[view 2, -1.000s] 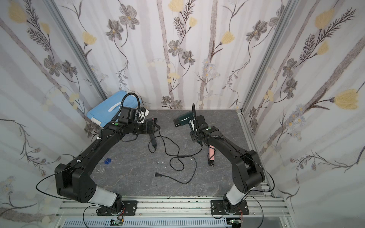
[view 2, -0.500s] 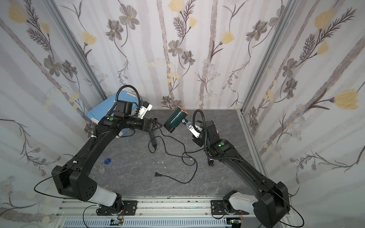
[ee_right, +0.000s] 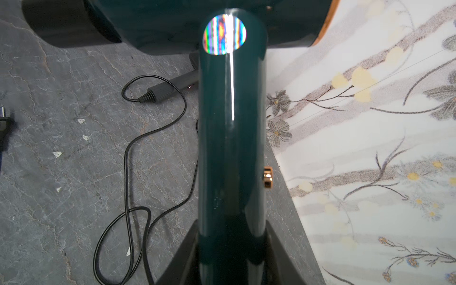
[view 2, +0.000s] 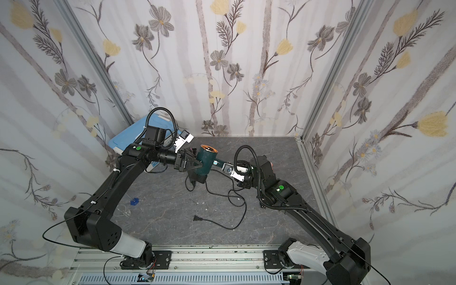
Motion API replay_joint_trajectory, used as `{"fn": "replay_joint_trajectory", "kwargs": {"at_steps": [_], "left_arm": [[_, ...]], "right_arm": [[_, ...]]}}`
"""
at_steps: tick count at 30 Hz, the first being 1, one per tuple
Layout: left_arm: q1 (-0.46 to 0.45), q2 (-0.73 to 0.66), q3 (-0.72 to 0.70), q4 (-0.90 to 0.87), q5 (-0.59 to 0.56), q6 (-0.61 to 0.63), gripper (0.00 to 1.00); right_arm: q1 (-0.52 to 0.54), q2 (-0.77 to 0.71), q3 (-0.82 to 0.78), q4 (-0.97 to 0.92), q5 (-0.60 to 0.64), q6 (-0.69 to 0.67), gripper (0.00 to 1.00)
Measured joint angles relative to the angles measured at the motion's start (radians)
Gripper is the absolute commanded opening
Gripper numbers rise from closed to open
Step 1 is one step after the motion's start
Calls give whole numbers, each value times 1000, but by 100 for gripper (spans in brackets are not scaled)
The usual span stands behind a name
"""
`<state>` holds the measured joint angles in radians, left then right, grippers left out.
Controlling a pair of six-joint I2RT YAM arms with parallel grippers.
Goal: Wrap the cord around the hair dryer
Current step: Pick up the hair dryer from the center of the board.
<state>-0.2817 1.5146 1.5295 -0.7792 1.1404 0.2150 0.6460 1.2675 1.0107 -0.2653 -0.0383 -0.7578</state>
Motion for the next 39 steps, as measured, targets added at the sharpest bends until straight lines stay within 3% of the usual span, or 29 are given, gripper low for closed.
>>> {"fn": "replay_joint_trajectory", "kwargs": {"at_steps": [10, 16, 21, 23, 25, 26, 31, 32, 36, 39], "left_arm": [[-59, 10, 5, -3, 41, 15, 99], [-93, 20, 9, -2, 46, 12, 90], [-104, 45, 33, -1, 45, 17, 65], [-108, 53, 37, -1, 40, 18, 40], [-114, 59, 38, 6, 36, 16, 5], [-117, 61, 38, 6, 32, 10, 0], [-127, 61, 37, 18, 9, -25, 0], [-129, 58, 37, 18, 4, -30, 0], [-130, 11, 36, 19, -35, -59, 0], [-115, -48, 31, 37, -79, -87, 0]], "right_arm": [[21, 9, 24, -6, -23, -42, 0], [34, 24, 39, -2, -24, -63, 0], [35, 30, 46, -11, -4, -69, 0], [35, 33, 47, -17, 10, -69, 0], [35, 35, 47, -23, 22, -69, 0], [35, 36, 47, -24, 26, -69, 0], [40, 39, 47, -37, 45, -51, 1], [40, 39, 47, -37, 45, -50, 7], [41, 25, 47, -26, 29, -22, 46], [31, -9, 49, 20, 11, 38, 64]]}}
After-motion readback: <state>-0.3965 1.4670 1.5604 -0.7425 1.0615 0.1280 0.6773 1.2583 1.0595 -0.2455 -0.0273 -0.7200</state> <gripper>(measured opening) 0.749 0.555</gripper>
